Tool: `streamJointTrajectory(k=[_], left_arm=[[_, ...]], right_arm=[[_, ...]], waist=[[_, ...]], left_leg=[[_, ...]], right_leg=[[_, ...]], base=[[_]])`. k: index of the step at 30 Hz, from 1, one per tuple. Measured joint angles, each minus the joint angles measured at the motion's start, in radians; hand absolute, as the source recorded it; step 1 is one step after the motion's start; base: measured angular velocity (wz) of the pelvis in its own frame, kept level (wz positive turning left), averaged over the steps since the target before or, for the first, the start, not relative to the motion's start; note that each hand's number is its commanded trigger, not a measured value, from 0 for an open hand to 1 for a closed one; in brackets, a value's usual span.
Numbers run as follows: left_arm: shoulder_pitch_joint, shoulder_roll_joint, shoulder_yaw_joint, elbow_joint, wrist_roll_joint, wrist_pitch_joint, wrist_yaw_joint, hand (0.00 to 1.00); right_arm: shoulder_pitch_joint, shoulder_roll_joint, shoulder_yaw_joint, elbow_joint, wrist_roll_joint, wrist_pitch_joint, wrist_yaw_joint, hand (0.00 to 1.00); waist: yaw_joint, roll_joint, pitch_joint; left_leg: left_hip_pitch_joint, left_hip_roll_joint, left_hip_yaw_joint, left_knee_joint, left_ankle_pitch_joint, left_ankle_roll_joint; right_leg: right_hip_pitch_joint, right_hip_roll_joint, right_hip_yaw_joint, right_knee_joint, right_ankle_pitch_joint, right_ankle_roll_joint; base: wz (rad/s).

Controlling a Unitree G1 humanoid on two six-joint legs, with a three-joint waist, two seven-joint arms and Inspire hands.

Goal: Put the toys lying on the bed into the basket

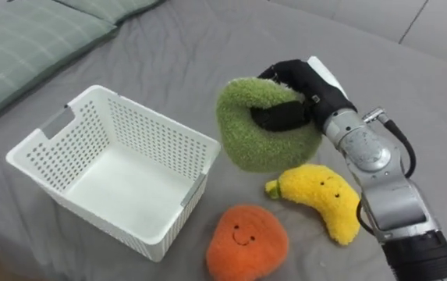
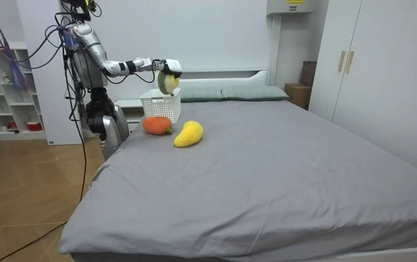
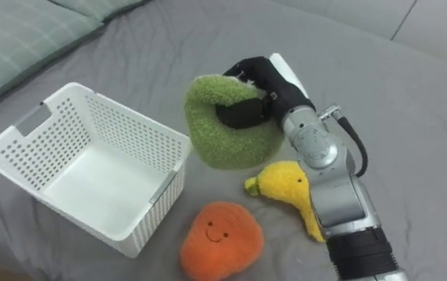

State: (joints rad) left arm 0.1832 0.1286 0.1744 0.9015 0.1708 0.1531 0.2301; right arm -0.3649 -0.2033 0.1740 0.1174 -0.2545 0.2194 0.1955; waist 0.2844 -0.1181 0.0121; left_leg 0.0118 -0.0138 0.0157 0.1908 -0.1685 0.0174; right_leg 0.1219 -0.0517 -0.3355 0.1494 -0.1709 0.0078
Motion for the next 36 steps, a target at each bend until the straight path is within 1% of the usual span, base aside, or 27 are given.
streamJointTrajectory(k=[2, 4, 5, 8, 10, 11, 12, 14, 15, 16, 17, 18, 19, 20, 21, 23, 25, 27, 28, 30, 33, 36], left_arm=[[-0.001, 0.002, 0.002, 0.0, 0.002, 0.0, -0.002, 0.0], [-0.002, 0.002, 0.006, -0.007, 0.022, 0.0, -0.003, 0.0], [-0.004, 0.001, 0.008, -0.015, 0.024, 0.001, -0.004, 0.0], [-0.025, 0.001, 0.008, -0.021, 0.039, 0.001, -0.005, 0.0], [-0.024, 0.001, 0.007, -0.036, 0.039, 0.001, -0.004, 0.0], [-0.025, 0.001, 0.007, -0.042, 0.038, 0.002, -0.004, 0.0], [-0.027, 0.001, 0.007, -0.043, 0.038, 0.002, -0.003, 0.0], [-0.031, -0.004, 0.01, -0.048, 0.038, 0.002, -0.003, 0.0], [-0.032, -0.004, 0.011, -0.048, 0.038, 0.002, -0.003, 0.0], [-0.036, -0.004, 0.019, -0.047, 0.038, 0.002, -0.003, 0.0], [-0.039, -0.003, 0.021, -0.047, 0.038, 0.002, -0.002, 0.0], [-0.039, -0.002, 0.021, -0.047, 0.038, 0.002, -0.001, 0.0], [-0.039, -0.001, 0.021, -0.047, 0.038, 0.002, 0.0, 0.0], [-0.039, -0.001, 0.021, -0.047, 0.038, 0.002, 0.0, 0.0], [-0.042, -0.001, 0.02, -0.045, 0.038, 0.002, 0.0, 0.0], [-0.042, 0.0, 0.02, -0.044, 0.038, 0.002, 0.0, 0.0], [-0.044, 0.0, 0.02, -0.038, 0.039, 0.002, -0.001, 0.0], [-0.044, 0.001, 0.021, -0.037, 0.04, 0.002, -0.004, 0.0], [-0.044, 0.001, 0.022, -0.037, 0.043, 0.002, -0.006, 0.0], [-0.044, 0.002, 0.022, -0.037, 0.061, 0.003, -0.007, 0.0], [-0.043, 0.005, 0.022, -0.038, 0.084, 0.009, -0.008, 0.0], [-0.043, 0.005, 0.022, -0.038, 0.086, 0.01, -0.012, 0.0]], right_arm=[[-0.02, 0.027, 0.011, 0.027, 0.002, 0.0, -0.019, 1.0], [-0.032, 0.034, 0.033, 0.044, 0.001, 0.0, -0.037, 1.0], [-0.044, 0.038, 0.044, 0.052, 0.002, 0.0, -0.04, 1.0], [-0.088, 0.045, 0.057, 0.077, 0.016, 0.0, -0.058, 1.0], [-0.12, 0.045, 0.078, 0.093, 0.023, -0.001, -0.082, 1.0], [-0.139, 0.045, 0.09, 0.107, 0.025, -0.002, -0.094, 1.0], [-0.145, 0.045, 0.095, 0.111, 0.025, -0.002, -0.102, 1.0], [-0.154, 0.044, 0.121, 0.125, 0.032, -0.002, -0.135, 1.0], [-0.156, 0.044, 0.126, 0.131, 0.032, -0.002, -0.137, 0.82], [-0.16, 0.045, 0.135, 0.145, 0.032, -0.002, -0.141, 0.58], [-0.161, 0.044, 0.141, 0.154, 0.033, -0.002, -0.15, 0.17], [-0.162, 0.044, 0.145, 0.159, 0.035, -0.002, -0.157, 0.0], [-0.167, 0.044, 0.155, 0.173, 0.042, -0.002, -0.17, 0.0], [-0.167, 0.044, 0.156, 0.179, 0.046, -0.002, -0.175, 0.0], [-0.167, 0.044, 0.156, 0.191, 0.056, -0.002, -0.186, 0.0], [-0.167, 0.044, 0.156, 0.207, 0.062, -0.002, -0.2, 0.0], [-0.167, 0.044, 0.157, 0.235, 0.062, -0.007, -0.209, 0.0], [-0.167, 0.044, 0.157, 0.258, 0.06, -0.01, -0.209, 0.0], [-0.167, 0.044, 0.158, 0.265, 0.056, -0.01, -0.209, 0.0], [-0.167, 0.044, 0.158, 0.266, 0.055, -0.01, -0.211, 0.0], [-0.167, 0.044, 0.158, 0.288, 0.061, -0.021, -0.218, 0.0], [-0.167, 0.043, 0.158, 0.305, 0.079, -0.021, -0.219, 0.0]], waist=[[0.022, -0.005, 0.0064], [0.032, -0.012, 0.0029], [0.043, -0.014, 0.0029], [0.069, -0.014, 0.0031], [0.081, -0.015, 0.003], [0.087, -0.017, 0.0017], [0.09, -0.018, 0.0006], [0.111, -0.02, 0.0], [0.115, -0.021, 0.0005], [0.126, -0.022, 0.0018], [0.135, -0.023, 0.0038], [0.137, -0.024, 0.005], [0.139, -0.025, 0.0077], [0.139, -0.026, 0.0083], [0.141, -0.029, 0.0101], [0.142, -0.035, 0.013], [0.149, -0.043, 0.0133], [0.162, -0.041, 0.0146], [0.166, -0.045, 0.012], [0.17, -0.045, 0.0123], [0.176, -0.044, 0.0127], [0.177, -0.044, 0.0131]], left_leg=[[-0.01, -0.001, -0.021, 0.014, 0.001, 0.0], [-0.026, -0.002, -0.034, 0.027, 0.001, 0.0], [-0.039, -0.007, -0.046, 0.035, 0.001, 0.0], [-0.059, -0.017, -0.072, 0.041, 0.007, 0.001], [-0.063, -0.021, -0.078, 0.04, 0.009, 0.002], [-0.066, -0.025, -0.087, 0.039, 0.013, 0.003], [-0.069, -0.028, -0.093, 0.038, 0.017, 0.003], [-0.068, -0.034, -0.103, 0.029, 0.022, 0.006], [-0.069, -0.035, -0.106, 0.029, 0.022, 0.007], [-0.069, -0.036, -0.111, 0.03, 0.023, 0.007], [-0.069, -0.036, -0.113, 0.03, 0.023, 0.008], [-0.07, -0.036, -0.116, 0.03, 0.023, 0.008], [-0.071, -0.037, -0.123, 0.03, 0.024, 0.008], [-0.072, -0.039, -0.129, 0.03, 0.024, 0.008], [-0.074, -0.046, -0.137, 0.03, 0.026, 0.009], [-0.08, -0.05, -0.149, 0.031, 0.031, 0.009], [-0.087, -0.053, -0.161, 0.033, 0.035, 0.009], [-0.089, -0.054, -0.165, 0.036, 0.036, 0.008], [-0.091, -0.054, -0.17, 0.04, 0.036, 0.008], [-0.098, -0.056, -0.179, 0.045, 0.037, 0.007], [-0.099, -0.061, -0.189, 0.046, 0.04, 0.007], [-0.102, -0.064, -0.193, 0.046, 0.042, 0.009]], right_leg=[[0.004, 0.0, -0.02, 0.0, 0.0, 0.0], [-0.001, -0.001, -0.034, 0.0, 0.0, 0.001], [-0.004, -0.002, -0.048, 0.0, -0.001, 0.001], [-0.011, -0.005, -0.062, 0.0, -0.003, 0.005], [-0.011, -0.007, -0.068, -0.002, -0.005, 0.007], [-0.009, -0.009, -0.079, -0.005, -0.005, 0.008], [-0.009, -0.01, -0.082, -0.009, -0.005, 0.008], [-0.007, -0.012, -0.083, -0.014, -0.005, 0.008], [-0.007, -0.013, -0.085, -0.014, -0.005, 0.008], [-0.007, -0.013, -0.085, -0.014, -0.004, 0.01], [-0.006, -0.014, -0.087, -0.015, -0.003, 0.012], [-0.005, -0.015, -0.09, -0.015, -0.003, 0.012], [-0.002, -0.016, -0.096, -0.015, -0.003, 0.012], [-0.002, -0.016, -0.101, -0.015, -0.003, 0.012], [-0.001, -0.017, -0.107, -0.014, -0.003, 0.012], [-0.001, -0.018, -0.115, -0.014, -0.002, 0.013], [-0.001, -0.018, -0.12, -0.014, -0.002, 0.013], [-0.001, -0.018, -0.123, -0.013, -0.002, 0.014], [-0.001, -0.018, -0.13, -0.014, -0.002, 0.014], [-0.003, -0.018, -0.138, -0.014, -0.002, 0.014], [0.0, -0.018, -0.143, -0.015, -0.002, 0.014], [-0.001, -0.02, -0.145, -0.014, -0.002, 0.014]], base=[[0.24], [0.26], [0.28], [0.26], [0.19], [0.19], [0.25], [0.15], [0.09], [0.1], [0.1], [0.11], [0.15], [0.21], [0.23], [0.22], [0.17], [0.08], [0.15], [0.15], [0.09], [0.06]])
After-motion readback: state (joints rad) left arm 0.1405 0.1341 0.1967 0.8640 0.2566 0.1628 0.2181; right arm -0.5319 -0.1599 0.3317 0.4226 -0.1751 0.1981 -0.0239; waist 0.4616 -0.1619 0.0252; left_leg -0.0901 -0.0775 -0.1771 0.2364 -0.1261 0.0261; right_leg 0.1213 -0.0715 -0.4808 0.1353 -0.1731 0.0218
